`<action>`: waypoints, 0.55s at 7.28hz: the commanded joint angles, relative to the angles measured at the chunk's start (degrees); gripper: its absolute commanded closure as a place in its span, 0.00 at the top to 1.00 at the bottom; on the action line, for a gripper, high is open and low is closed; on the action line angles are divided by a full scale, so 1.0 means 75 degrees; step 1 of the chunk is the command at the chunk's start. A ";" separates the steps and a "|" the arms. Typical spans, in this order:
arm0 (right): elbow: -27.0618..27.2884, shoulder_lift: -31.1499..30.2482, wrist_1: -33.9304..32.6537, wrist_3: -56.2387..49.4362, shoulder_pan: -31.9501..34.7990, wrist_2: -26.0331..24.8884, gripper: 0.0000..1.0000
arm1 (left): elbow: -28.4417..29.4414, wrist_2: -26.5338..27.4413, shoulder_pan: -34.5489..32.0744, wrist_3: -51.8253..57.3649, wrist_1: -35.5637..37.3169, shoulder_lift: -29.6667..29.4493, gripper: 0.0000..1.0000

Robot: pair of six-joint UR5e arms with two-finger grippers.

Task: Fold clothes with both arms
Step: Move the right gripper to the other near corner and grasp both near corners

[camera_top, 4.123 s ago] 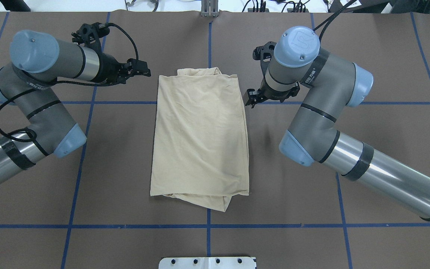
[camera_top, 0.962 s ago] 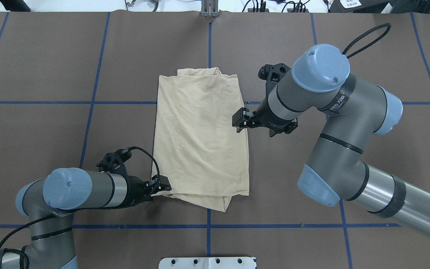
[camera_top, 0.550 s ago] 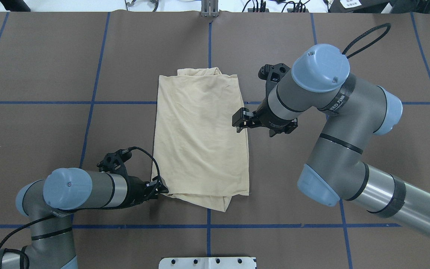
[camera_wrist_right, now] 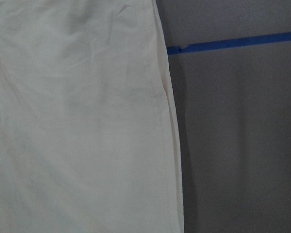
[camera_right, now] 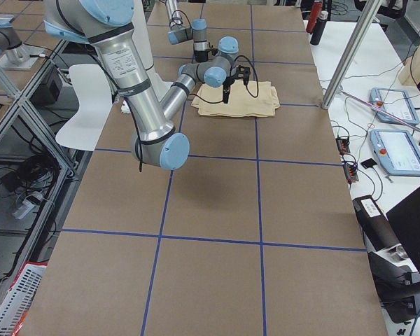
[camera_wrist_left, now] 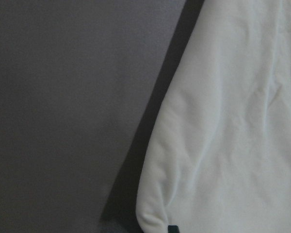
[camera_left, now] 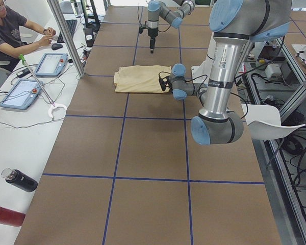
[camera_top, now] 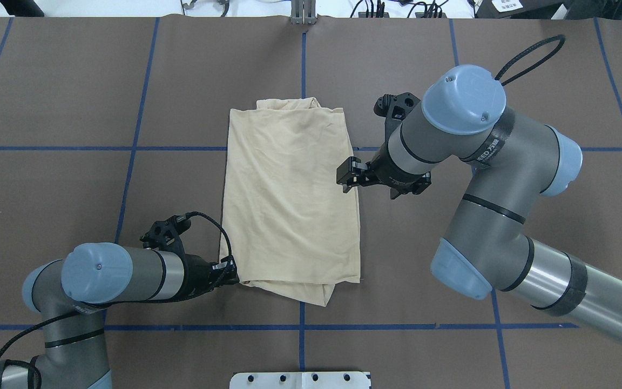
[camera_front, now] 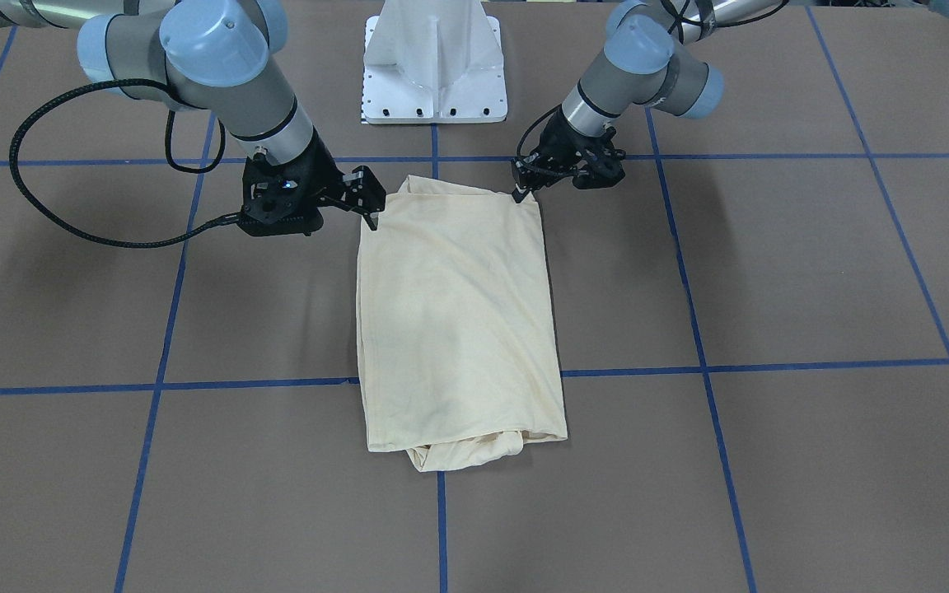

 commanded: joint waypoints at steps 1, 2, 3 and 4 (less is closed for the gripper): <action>0.0002 -0.0022 0.0003 0.0734 -0.0278 -0.0097 1.00 | -0.0083 -0.0045 0.0003 0.0003 0.0254 -0.0079 0.00; 0.0014 -0.0010 0.0003 0.1297 -0.0465 -0.0214 1.00 | -0.0142 -0.0080 -0.0008 0.0003 0.0314 -0.0080 0.00; 0.0014 0.0002 0.0003 0.2173 -0.0838 -0.0575 1.00 | -0.0166 -0.0081 -0.0009 0.0003 0.0315 -0.0080 0.00; -0.0021 0.0072 0.0003 0.2785 -0.1294 -0.1066 1.00 | -0.0177 -0.0081 -0.0009 0.0003 0.0315 -0.0080 0.00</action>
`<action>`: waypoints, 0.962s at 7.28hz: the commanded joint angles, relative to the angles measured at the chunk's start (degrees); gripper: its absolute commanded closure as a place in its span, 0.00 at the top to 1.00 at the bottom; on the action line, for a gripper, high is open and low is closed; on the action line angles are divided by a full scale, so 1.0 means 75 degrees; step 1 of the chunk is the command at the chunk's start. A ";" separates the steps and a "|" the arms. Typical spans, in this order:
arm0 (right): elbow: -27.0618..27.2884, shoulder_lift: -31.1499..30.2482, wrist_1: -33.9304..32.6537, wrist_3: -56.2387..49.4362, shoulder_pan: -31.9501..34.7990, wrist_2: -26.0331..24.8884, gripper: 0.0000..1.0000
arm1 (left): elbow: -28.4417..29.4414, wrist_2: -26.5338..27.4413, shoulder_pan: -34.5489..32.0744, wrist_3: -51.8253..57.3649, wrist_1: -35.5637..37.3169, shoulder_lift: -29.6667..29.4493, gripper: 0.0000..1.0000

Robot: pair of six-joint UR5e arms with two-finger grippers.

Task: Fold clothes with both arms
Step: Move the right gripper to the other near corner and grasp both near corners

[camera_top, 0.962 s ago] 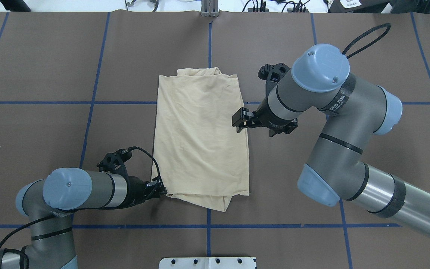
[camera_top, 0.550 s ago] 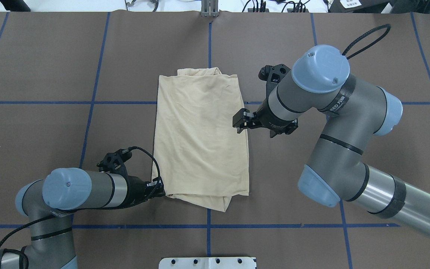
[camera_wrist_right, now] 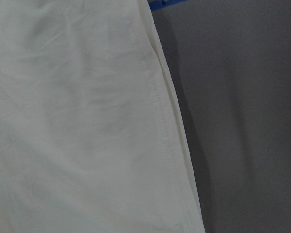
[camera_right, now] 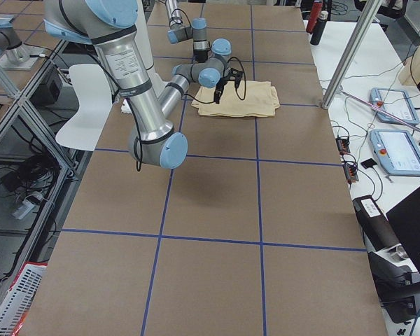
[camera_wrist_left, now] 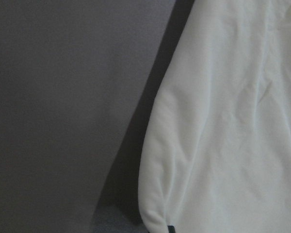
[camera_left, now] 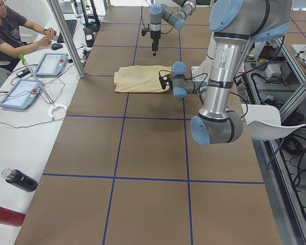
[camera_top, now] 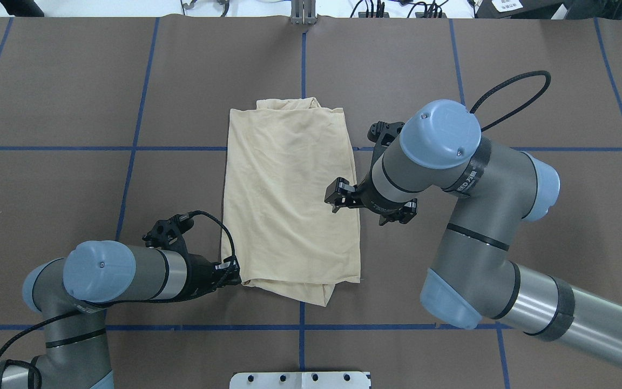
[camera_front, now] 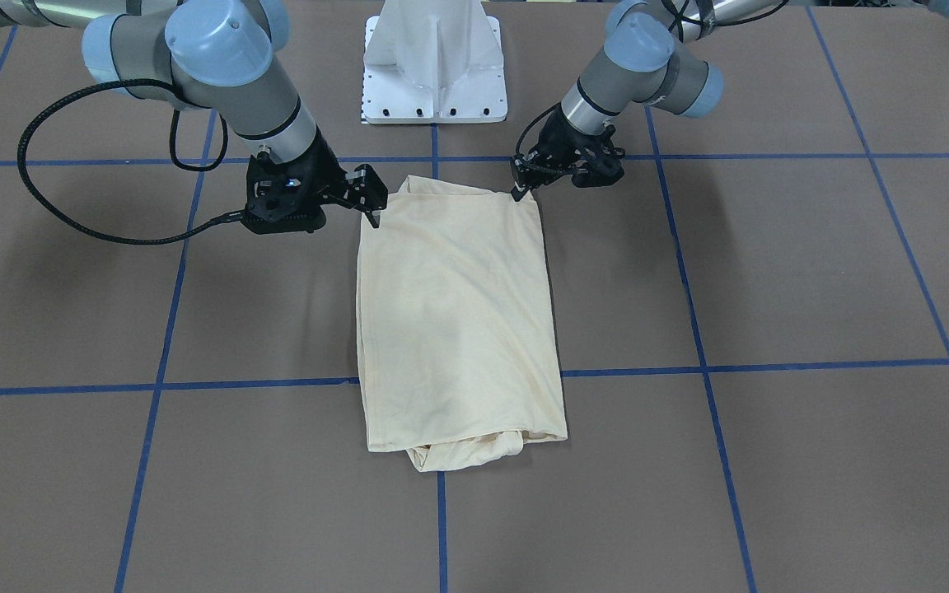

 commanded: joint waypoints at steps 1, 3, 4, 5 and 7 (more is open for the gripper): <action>-0.0039 0.0119 0.0000 0.1372 -0.0848 -0.0902 1.00 | -0.0028 -0.0007 -0.0001 0.0000 0.0019 -0.0005 0.00; -0.0085 0.0108 0.0000 0.2788 -0.1620 -0.1639 1.00 | -0.0028 -0.0007 -0.0001 0.0000 0.0019 -0.0005 0.00; -0.0120 0.0061 -0.0011 0.3352 -0.1961 -0.2061 1.00 | -0.0028 -0.0007 -0.0001 0.0000 0.0019 -0.0005 0.00; -0.0330 0.0130 -0.0011 0.3601 -0.2231 -0.2402 1.00 | -0.0039 -0.0007 -0.0001 0.0000 0.0019 -0.0005 0.00; -0.0611 0.0166 -0.0011 0.3592 -0.2304 -0.2452 1.00 | -0.0086 -0.0007 -0.0001 -0.0012 0.0019 0.0007 0.00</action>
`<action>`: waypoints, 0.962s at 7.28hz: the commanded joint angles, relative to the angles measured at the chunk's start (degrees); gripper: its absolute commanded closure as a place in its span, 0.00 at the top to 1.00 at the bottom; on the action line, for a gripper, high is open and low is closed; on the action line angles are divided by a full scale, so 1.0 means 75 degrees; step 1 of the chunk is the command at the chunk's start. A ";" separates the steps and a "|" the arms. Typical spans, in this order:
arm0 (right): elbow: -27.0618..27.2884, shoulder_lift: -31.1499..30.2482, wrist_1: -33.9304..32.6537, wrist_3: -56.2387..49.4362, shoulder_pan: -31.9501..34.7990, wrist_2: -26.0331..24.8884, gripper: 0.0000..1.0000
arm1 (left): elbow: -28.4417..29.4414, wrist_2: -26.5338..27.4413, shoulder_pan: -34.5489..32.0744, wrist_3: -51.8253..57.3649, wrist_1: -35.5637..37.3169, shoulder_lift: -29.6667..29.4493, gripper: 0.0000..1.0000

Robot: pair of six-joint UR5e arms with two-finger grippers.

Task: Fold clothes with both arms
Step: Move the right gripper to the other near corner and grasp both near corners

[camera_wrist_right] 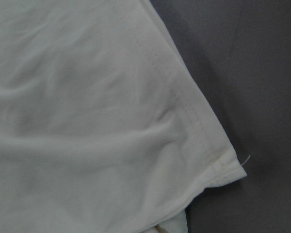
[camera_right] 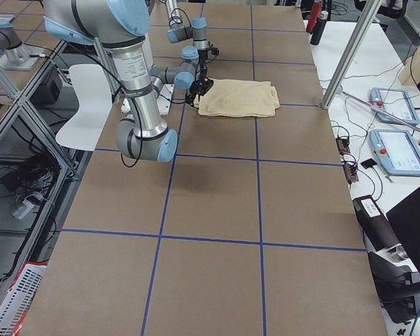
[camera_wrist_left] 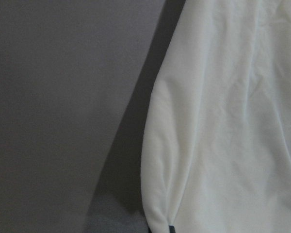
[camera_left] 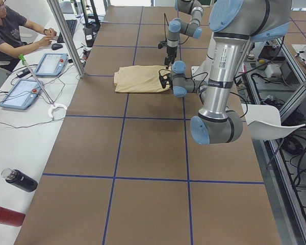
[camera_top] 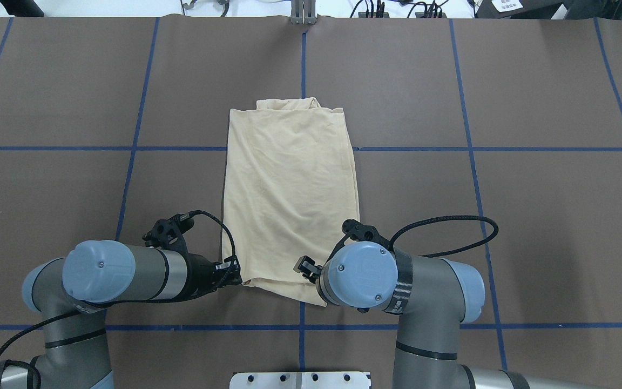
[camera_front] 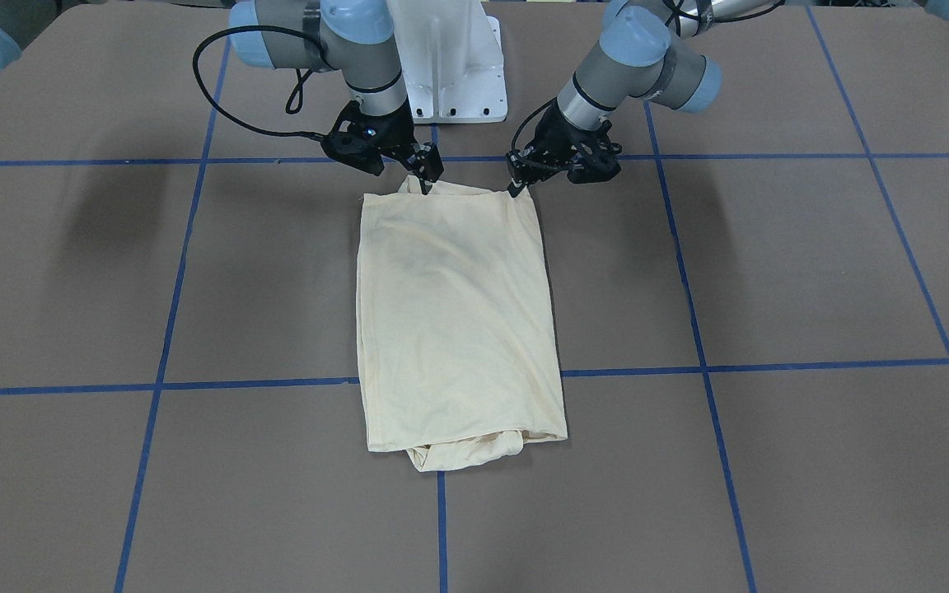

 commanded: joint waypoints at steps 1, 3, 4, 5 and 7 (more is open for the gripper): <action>-0.0441 0.0187 -0.0001 0.0050 -0.0085 -0.0092 1.00 | -0.0033 0.0000 0.0000 0.0002 0.0012 0.0010 0.00; -0.0584 0.0306 -0.0001 0.0038 -0.0085 -0.0080 1.00 | -0.0033 0.0000 0.0000 0.0002 0.0000 0.0010 0.00; -0.0584 0.0294 -0.0001 0.0015 -0.0074 -0.0080 0.98 | -0.0033 0.0000 0.0000 0.0002 0.0000 0.0010 0.00; -0.0573 0.0294 -0.0012 0.0015 -0.0073 -0.0080 0.79 | -0.0033 0.0000 0.0000 0.0002 0.0000 0.0010 0.00; -0.0572 0.0294 -0.0059 0.0026 -0.0073 -0.0068 0.24 | -0.0033 0.0000 0.0000 0.0002 0.0012 0.0010 0.00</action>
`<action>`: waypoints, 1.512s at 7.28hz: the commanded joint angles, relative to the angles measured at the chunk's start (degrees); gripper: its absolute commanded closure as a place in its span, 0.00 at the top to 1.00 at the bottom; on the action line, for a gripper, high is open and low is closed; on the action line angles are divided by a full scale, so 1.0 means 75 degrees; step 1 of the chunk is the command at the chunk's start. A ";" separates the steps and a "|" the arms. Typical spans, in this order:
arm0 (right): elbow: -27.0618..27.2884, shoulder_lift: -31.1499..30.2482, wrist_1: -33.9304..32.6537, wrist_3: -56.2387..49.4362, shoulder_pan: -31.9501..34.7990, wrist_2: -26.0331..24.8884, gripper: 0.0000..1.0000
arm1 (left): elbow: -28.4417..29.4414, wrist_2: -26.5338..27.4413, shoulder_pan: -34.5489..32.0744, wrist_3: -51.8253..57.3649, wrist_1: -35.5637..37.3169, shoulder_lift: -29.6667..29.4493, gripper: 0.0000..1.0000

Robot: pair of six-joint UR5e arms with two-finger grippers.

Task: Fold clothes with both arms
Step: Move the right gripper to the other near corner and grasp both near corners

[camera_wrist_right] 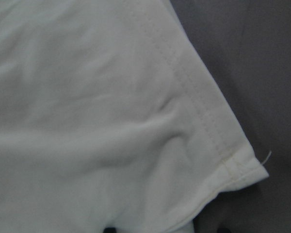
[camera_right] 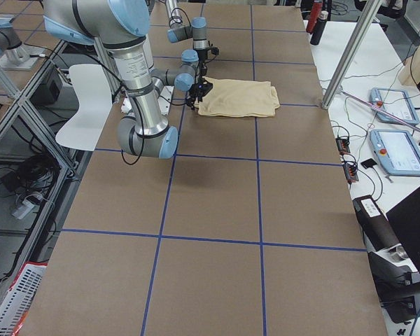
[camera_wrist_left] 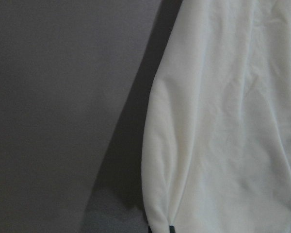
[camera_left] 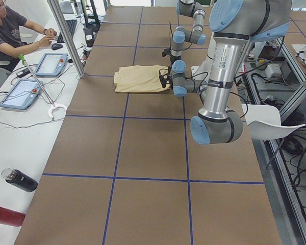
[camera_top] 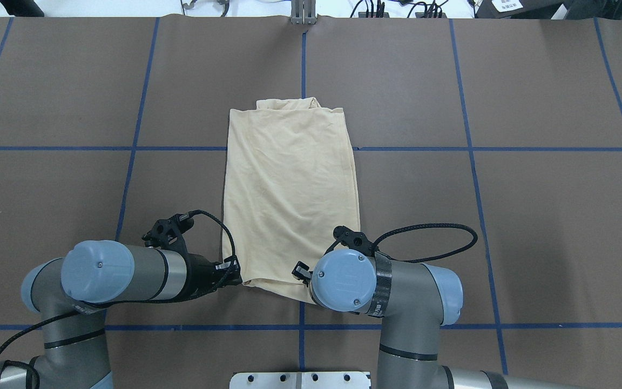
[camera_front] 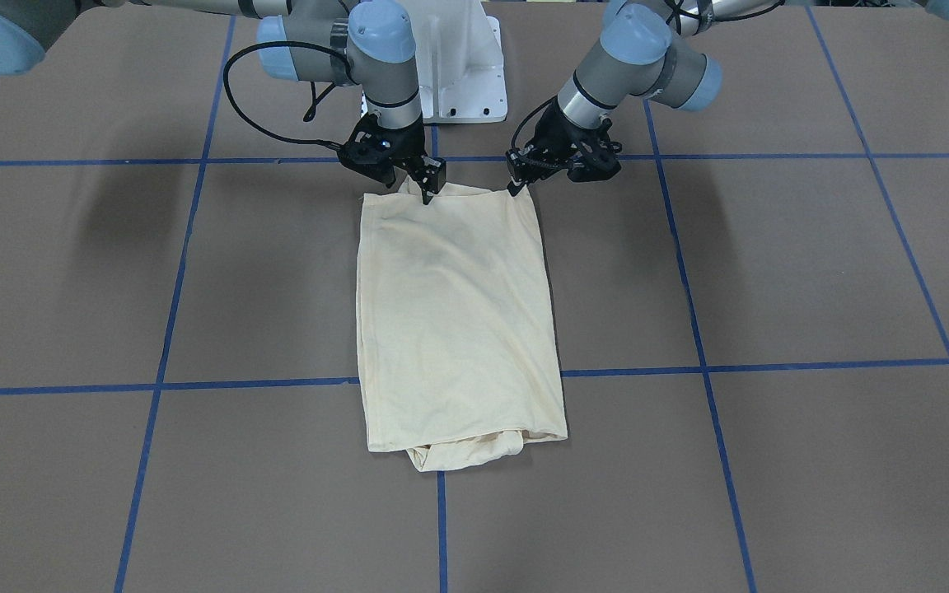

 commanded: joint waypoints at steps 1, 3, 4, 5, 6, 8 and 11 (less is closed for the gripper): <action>0.0018 0.0011 -0.0069 0.0066 0.0001 0.0003 0.00 | 0.0000 0.0000 0.0000 0.0000 -0.0007 0.0000 0.00; 0.0053 0.0023 -0.0058 0.0090 0.0141 0.0062 0.00 | 0.0012 0.0000 0.0000 0.0000 -0.0007 0.0000 0.00; 0.0065 0.0023 -0.0058 0.0090 0.0153 0.0062 0.00 | 0.0012 0.0000 0.0011 -0.0012 0.0004 0.0000 0.00; 0.0065 0.0012 -0.0058 0.0090 0.0153 0.0062 0.00 | 0.0012 0.0000 0.0012 0.0000 0.0004 -0.0012 0.00; 0.0065 0.0012 -0.0058 0.0090 0.0153 0.0062 0.00 | 0.0012 0.0000 0.0012 0.0000 0.0004 -0.0012 0.00; 0.0297 -0.0058 -0.0069 0.0044 0.0223 0.0108 0.00 | -0.0035 0.0000 0.0012 0.0000 -0.0007 -0.0012 0.00; 0.1221 -0.0664 -0.0058 0.0020 0.0247 0.0646 0.00 | -0.0678 -0.0256 0.0023 0.0012 0.0553 0.0012 0.00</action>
